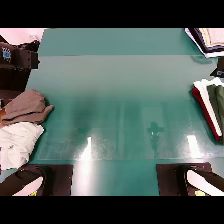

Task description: Fold the shirts.

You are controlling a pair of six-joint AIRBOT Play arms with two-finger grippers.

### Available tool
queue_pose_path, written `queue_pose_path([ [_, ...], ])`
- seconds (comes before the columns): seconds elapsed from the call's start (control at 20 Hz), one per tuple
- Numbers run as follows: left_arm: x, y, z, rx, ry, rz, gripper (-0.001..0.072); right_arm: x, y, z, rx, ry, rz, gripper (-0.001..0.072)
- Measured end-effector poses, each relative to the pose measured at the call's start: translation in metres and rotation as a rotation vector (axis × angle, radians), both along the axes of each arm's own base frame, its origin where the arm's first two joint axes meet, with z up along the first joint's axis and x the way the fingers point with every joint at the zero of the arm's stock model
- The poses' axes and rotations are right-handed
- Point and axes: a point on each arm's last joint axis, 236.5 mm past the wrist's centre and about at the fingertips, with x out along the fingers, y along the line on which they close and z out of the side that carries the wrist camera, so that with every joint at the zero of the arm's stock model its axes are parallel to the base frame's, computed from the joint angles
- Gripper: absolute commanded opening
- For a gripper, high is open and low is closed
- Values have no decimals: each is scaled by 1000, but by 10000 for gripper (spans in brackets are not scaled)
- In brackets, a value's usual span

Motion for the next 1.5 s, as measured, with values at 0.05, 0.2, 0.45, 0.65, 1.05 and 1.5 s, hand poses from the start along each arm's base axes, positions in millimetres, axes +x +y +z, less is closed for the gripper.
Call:
queue_pose_path([
  [0.05, 0, 0, 0, 0, 0, 0, 30, 0, 0, 0, 1, 0, 1, 29],
  [0.2, 0, 0, 0, 0, 0, 0, 30, 0, 1, 0, 1, 0, 2, 30],
  [0.45, 0, 0, 0, 0, 0, 1, 30, 1, 0, 0, 0, -4, 1, 29],
  [0.65, 0, 0, 0, -1, -2, 0, 30, 2, 0, 1, 0, -9, 0, 30],
  [1.05, 13, 50, -43, 179, 58, 140, 520, 3, 0, 2, -2, -14, 0, 30],
  [1.5, -31, 172, -222, 343, 412, 456, 691, 3, 0, 2, -6, -16, 8, 29],
])
